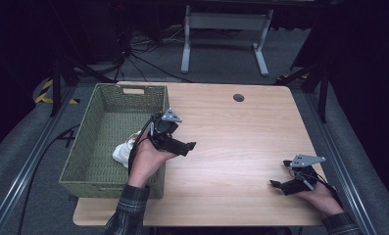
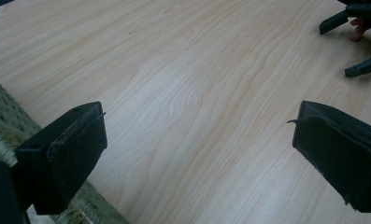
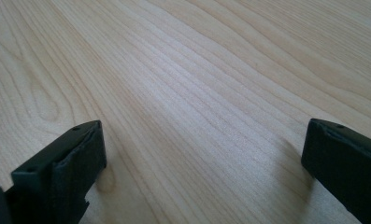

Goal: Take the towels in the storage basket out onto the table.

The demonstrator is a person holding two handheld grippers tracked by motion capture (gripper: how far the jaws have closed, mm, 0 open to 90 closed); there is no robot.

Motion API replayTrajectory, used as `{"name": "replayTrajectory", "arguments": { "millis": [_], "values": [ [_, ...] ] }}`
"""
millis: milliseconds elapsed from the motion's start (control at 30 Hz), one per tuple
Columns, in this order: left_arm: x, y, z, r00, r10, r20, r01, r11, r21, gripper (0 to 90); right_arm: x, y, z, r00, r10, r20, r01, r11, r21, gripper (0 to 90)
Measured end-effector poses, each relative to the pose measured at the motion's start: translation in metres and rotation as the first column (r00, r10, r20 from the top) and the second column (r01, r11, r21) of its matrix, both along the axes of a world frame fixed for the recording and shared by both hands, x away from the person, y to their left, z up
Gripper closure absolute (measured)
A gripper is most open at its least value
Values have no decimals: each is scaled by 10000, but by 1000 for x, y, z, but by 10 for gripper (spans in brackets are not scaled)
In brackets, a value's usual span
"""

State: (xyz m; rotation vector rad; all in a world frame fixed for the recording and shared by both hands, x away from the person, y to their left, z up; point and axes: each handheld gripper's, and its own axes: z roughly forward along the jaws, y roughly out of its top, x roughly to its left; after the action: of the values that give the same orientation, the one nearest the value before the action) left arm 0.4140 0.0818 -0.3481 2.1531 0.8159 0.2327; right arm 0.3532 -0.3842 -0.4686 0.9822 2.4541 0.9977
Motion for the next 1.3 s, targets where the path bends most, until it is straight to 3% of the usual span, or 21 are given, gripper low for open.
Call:
{"name": "replayTrajectory", "arguments": {
  "millis": [467, 867, 967, 1167, 1300],
  "values": [
    [-1, 30, 4, 9970, 761, 133, -758, 9968, -250, 38, 0, 0, 0, 10000, 2, 2, -2, 10000, -2, 3],
    [0, 67, 3, 9858, 1678, 72, -1673, 9850, -425, 42, 0, 0, 0, 10000, -12, 18, 12, 10000, 16, 3],
    [0, 79, 0, 9796, 2006, 88, -2001, 9789, -409, 44, 0, 0, 0, 10000, -11, 17, 11, 10000, 15, 3],
    [1, 93, -6, 9716, 2364, 49, -2362, 9713, -273, 44, 0, 0, 0, 10000, -14, 13, 14, 10000, 16, 3],
    [3, 99, -12, 9706, 2407, 74, -2405, 9704, -241, 52, 0, 0, 0, 10000, -11, 13, 11, 10000, 16, 3]
  ]
}}
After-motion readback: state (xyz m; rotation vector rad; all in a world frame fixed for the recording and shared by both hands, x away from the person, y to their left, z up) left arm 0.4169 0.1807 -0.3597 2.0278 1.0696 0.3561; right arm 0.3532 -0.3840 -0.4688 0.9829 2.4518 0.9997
